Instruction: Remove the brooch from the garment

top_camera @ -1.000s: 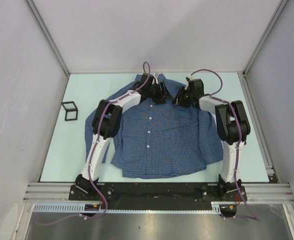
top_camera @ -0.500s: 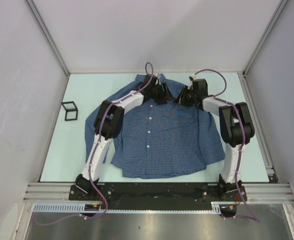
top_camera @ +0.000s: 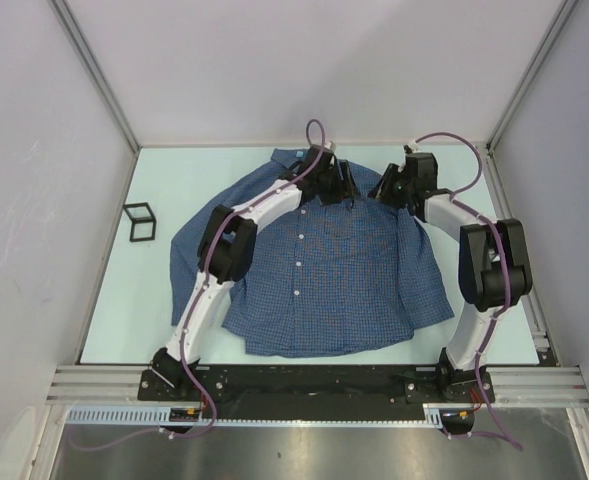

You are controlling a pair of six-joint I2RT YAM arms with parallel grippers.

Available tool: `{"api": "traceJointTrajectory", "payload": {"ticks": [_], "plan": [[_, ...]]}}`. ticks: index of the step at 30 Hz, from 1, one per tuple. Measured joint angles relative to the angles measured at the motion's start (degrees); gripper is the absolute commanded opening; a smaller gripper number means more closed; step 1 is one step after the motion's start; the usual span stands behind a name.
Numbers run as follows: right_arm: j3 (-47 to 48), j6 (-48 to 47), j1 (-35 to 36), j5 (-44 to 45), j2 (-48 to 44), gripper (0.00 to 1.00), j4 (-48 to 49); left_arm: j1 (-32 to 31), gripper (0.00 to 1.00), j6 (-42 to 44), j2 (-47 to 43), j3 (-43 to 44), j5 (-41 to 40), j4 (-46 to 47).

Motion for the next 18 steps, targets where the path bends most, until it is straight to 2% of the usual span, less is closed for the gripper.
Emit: {"api": "traceJointTrajectory", "payload": {"ticks": [4,12,18], "plan": [[-0.7,0.0,-0.1,0.2,-0.1,0.36,-0.6,-0.8,0.63,0.9,2.0,3.2,-2.1,-1.1],[-1.1,0.0,-0.1,-0.2,-0.1,0.36,-0.9,-1.1,0.59,1.9,3.3,3.5,-5.1,-2.9],[-1.1,0.1,-0.1,-0.8,-0.1,0.36,-0.4,-1.2,0.39,2.1,3.4,3.7,-5.4,-3.0]]}}
